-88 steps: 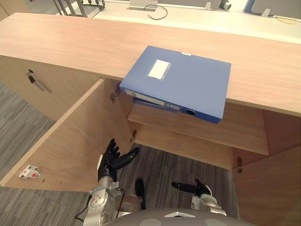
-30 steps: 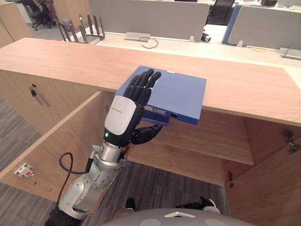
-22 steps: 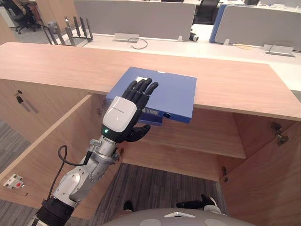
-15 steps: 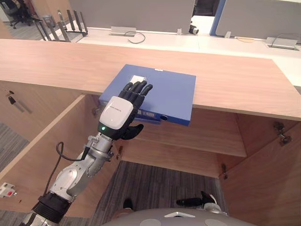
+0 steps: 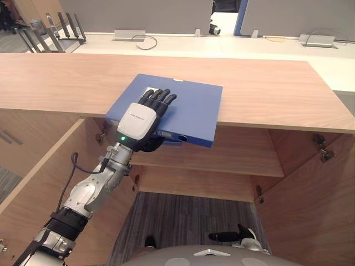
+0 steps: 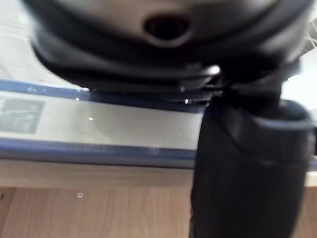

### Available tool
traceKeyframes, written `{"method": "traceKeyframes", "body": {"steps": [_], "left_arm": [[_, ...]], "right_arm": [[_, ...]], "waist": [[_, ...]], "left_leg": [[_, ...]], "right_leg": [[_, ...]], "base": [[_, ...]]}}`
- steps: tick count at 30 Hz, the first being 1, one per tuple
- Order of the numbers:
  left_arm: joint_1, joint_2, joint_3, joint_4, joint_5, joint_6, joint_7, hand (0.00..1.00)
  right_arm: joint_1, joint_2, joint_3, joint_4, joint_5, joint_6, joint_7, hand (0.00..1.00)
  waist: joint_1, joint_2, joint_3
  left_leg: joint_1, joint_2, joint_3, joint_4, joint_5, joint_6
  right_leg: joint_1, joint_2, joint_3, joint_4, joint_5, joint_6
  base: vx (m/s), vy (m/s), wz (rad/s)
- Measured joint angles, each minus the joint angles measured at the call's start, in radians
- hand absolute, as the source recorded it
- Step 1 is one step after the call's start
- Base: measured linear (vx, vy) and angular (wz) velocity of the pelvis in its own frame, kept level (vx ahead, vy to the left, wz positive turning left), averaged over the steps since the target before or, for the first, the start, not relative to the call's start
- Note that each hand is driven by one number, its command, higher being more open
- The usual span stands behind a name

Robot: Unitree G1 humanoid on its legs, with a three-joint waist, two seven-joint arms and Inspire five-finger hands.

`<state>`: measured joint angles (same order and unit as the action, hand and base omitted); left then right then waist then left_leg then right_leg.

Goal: Walk over to the cabinet, pick up the folder, carry it to the office cabinet, place the folder inside the office cabinet, then close the office cabinet door

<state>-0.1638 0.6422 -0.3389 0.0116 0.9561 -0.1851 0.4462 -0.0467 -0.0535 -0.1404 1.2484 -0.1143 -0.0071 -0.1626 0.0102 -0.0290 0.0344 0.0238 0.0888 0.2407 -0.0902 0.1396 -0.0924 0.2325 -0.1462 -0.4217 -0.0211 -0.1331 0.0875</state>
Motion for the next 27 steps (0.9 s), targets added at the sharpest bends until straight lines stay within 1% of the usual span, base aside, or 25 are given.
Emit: {"method": "traceKeyframes", "body": {"steps": [2,5,8,9,11,12,14,16,17,18,20,21,22,23,25,27], "left_arm": [[-0.008,-0.005,0.0,0.0,-0.001,0.013,0.011,0.0],[-0.031,-0.001,-0.001,0.0,0.006,0.014,0.011,0.0],[-0.026,-0.004,-0.007,0.004,0.046,0.003,0.049,0.0],[-0.025,-0.01,-0.002,-0.028,0.045,0.01,0.051,0.0],[-0.016,-0.02,0.005,-0.067,0.025,0.013,0.039,0.0],[-0.007,-0.023,0.006,-0.083,0.025,0.013,0.033,0.0],[0.057,-0.04,0.006,-0.152,0.025,0.007,0.021,0.0],[0.131,-0.077,-0.001,-0.24,0.022,-0.023,0.011,0.0],[0.148,-0.082,-0.003,-0.264,0.021,-0.033,0.006,0.0],[0.178,-0.092,-0.007,-0.311,0.003,-0.042,-0.007,0.0],[0.245,-0.138,-0.024,-0.416,-0.089,-0.08,-0.045,0.0],[0.258,-0.153,-0.034,-0.438,-0.113,-0.086,-0.055,0.0],[0.281,-0.179,-0.052,-0.47,-0.173,-0.106,-0.079,0.0],[0.304,-0.204,-0.065,-0.493,-0.224,-0.124,-0.099,0.0],[0.329,-0.234,-0.08,-0.508,-0.292,-0.141,-0.12,0.0],[0.344,-0.263,-0.087,-0.514,-0.385,-0.143,-0.147,0.0]], "right_arm": [[0.001,0.0,-0.003,-0.005,0.0,0.0,0.0,1.0],[0.002,-0.001,-0.008,-0.007,0.0,0.001,0.0,1.0],[0.006,0.0,-0.008,-0.007,0.0,0.001,0.001,1.0],[0.009,0.0,-0.008,-0.008,0.0,0.001,0.002,1.0],[0.012,-0.002,-0.008,-0.009,0.0,0.001,0.001,1.0],[0.012,-0.002,-0.008,-0.009,0.0,0.001,0.002,1.0],[0.009,-0.002,-0.008,-0.009,0.001,0.0,0.002,1.0],[0.012,-0.002,-0.008,-0.009,0.0,0.001,0.002,1.0],[0.013,-0.002,-0.008,-0.008,0.0,0.0,0.002,1.0],[0.013,-0.003,-0.008,-0.006,0.001,0.0,0.003,1.0],[0.015,-0.006,-0.006,-0.003,0.001,0.0,0.003,1.0],[0.016,-0.008,-0.005,-0.001,0.001,0.0,0.003,1.0],[0.022,-0.013,-0.003,0.011,0.0,0.0,0.003,1.0],[0.022,-0.017,0.001,0.014,0.001,0.001,0.003,1.0],[0.022,-0.024,0.014,0.015,0.0,0.001,0.003,1.0],[0.022,-0.029,0.027,0.017,0.0,0.001,0.005,1.0]], "waist": [[-0.008,-0.001,0.0],[-0.012,-0.003,0.001],[-0.009,-0.009,0.005],[-0.007,-0.014,0.005],[-0.01,-0.014,0.004],[-0.011,-0.013,0.003],[-0.013,-0.012,0.004],[-0.012,-0.014,0.003],[-0.01,-0.015,0.002],[-0.008,-0.015,0.001],[-0.003,-0.011,-0.004],[-0.001,-0.009,-0.007],[0.007,-0.006,-0.015],[0.013,-0.001,-0.019],[0.015,0.006,-0.022],[0.015,0.01,-0.025]], "left_leg": [[0.0,-0.001,0.0,0.0,-0.001,0.0],[0.003,-0.001,0.001,0.0,-0.001,-0.001],[0.008,-0.002,0.001,0.0,-0.003,0.0],[0.017,-0.004,0.002,0.0,-0.006,0.002],[0.026,-0.009,0.004,0.0,-0.014,0.003],[0.026,-0.011,0.005,0.0,-0.015,0.003],[0.026,-0.013,0.008,0.0,-0.02,0.003],[0.026,-0.016,0.007,0.0,-0.023,0.002],[0.026,-0.016,0.007,0.001,-0.023,0.001],[0.026,-0.016,0.008,0.004,-0.022,0.002],[0.025,-0.014,0.005,0.004,-0.021,0.004],[0.024,-0.012,0.004,0.004,-0.021,0.004],[0.021,-0.01,0.004,0.004,-0.021,0.004],[0.021,-0.007,0.005,0.004,-0.02,0.005],[0.019,-0.006,0.004,0.004,-0.02,0.005],[0.015,-0.006,0.005,0.003,-0.018,0.007]], "right_leg": [[0.001,0.0,0.0,-0.001,0.0,0.0],[0.004,-0.001,0.0,-0.002,0.0,0.0],[0.011,-0.001,-0.001,-0.005,0.0,0.0],[0.02,-0.003,0.0,-0.008,0.0,0.0],[0.03,-0.007,0.0,-0.012,0.0,0.0],[0.03,-0.009,0.0,-0.013,0.0,0.0],[0.028,-0.012,0.002,-0.015,0.0,-0.001],[0.029,-0.013,0.001,-0.015,-0.003,-0.005],[0.029,-0.013,0.003,-0.014,-0.002,-0.004],[0.028,-0.014,0.013,-0.011,-0.001,-0.003],[0.025,-0.013,0.016,0.003,-0.001,-0.003],[0.023,-0.013,0.017,0.007,-0.001,-0.003],[0.016,-0.012,0.02,0.015,-0.001,-0.003],[0.01,-0.012,0.027,0.026,-0.001,-0.003],[0.004,-0.013,0.037,0.035,-0.001,-0.003],[-0.005,-0.014,0.041,0.041,-0.002,-0.004]], "base": [[0.0,0.0,0.0],[0.0,0.0,0.0],[0.0,0.0,0.0],[0.0,0.0,0.0],[-0.01,-0.005,-0.04],[0.0,0.003,-0.05],[0.01,0.0,-0.04],[0.04,-0.019,0.02],[0.05,-0.022,0.02],[0.05,-0.017,0.03],[0.06,-0.031,0.06],[0.03,-0.026,0.05],[0.03,-0.023,0.0],[0.0,0.0,0.0],[0.0,0.0,0.0],[-0.06,0.0,-0.02]]}}
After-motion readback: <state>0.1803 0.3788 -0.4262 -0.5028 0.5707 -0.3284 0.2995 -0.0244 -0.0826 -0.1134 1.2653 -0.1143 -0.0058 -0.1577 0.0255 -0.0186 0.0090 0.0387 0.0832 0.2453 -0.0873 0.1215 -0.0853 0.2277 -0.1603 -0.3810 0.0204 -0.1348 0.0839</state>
